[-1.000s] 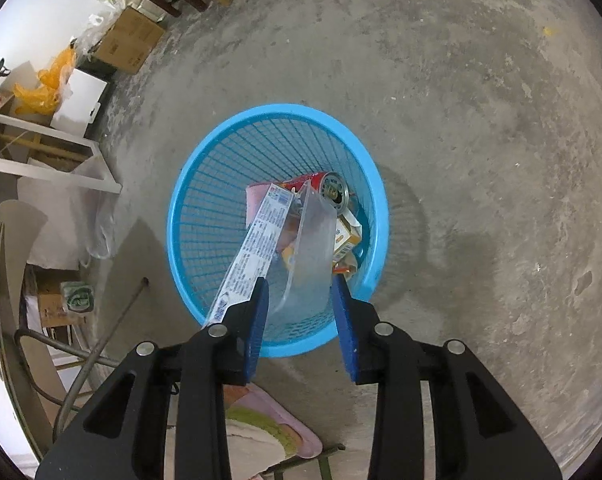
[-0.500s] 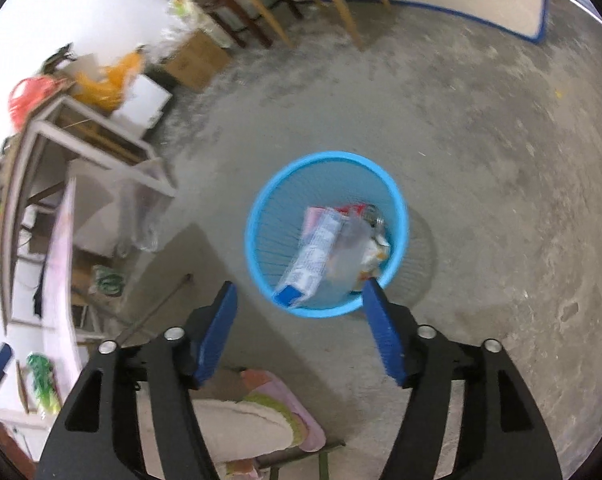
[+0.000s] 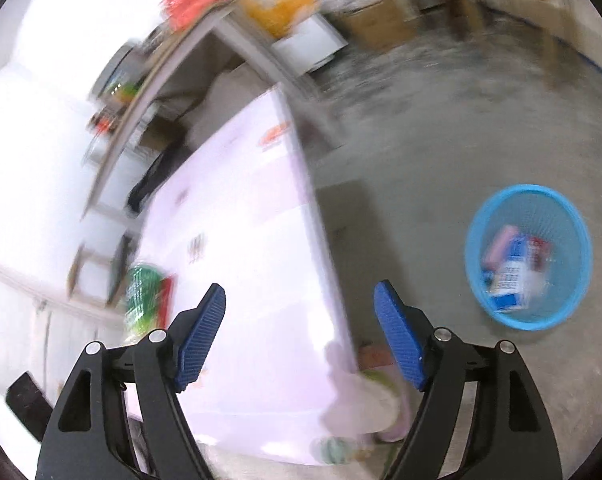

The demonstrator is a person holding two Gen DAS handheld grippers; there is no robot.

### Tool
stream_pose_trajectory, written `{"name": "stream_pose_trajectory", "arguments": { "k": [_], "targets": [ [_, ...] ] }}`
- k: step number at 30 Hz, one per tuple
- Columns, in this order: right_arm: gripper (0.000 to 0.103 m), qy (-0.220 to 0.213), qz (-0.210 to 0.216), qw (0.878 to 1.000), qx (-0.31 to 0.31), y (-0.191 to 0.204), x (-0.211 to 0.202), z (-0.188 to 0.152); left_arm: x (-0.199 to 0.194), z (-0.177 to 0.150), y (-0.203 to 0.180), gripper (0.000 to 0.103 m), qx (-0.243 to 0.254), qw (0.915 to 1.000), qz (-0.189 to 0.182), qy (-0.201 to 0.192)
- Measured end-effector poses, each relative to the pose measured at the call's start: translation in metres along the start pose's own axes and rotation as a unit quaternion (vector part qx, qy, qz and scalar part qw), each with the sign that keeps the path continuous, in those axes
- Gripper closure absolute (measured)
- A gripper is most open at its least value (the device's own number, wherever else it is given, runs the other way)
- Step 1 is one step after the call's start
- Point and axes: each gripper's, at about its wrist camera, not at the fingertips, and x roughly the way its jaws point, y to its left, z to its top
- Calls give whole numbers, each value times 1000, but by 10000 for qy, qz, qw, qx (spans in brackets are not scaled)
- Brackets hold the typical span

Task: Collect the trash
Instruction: 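Move both open tools back over the table, then grasp the green plastic bottle with the right tool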

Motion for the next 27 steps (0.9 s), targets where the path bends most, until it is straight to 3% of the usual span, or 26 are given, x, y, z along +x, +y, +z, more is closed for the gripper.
{"name": "stream_pose_trajectory", "arguments": {
  "k": [7,11,21,27],
  "targets": [
    [27,1249,853,9858,-733,122,88,-22,-16,-25,67,20,-808,9962,275,-169],
    [27,1618,878,9782,-960,169,119,-31,-21,-34,83,20,-957,9946,301,-273],
    [27,2131,625,9718,-795,211,172,-42,-18,-30,106,20,-1030,9923,512,-452],
    [27,2133,546,9717,-859,228,185,-43,-9,-28,123,20,-1210,9910,447,-365]
  ]
}}
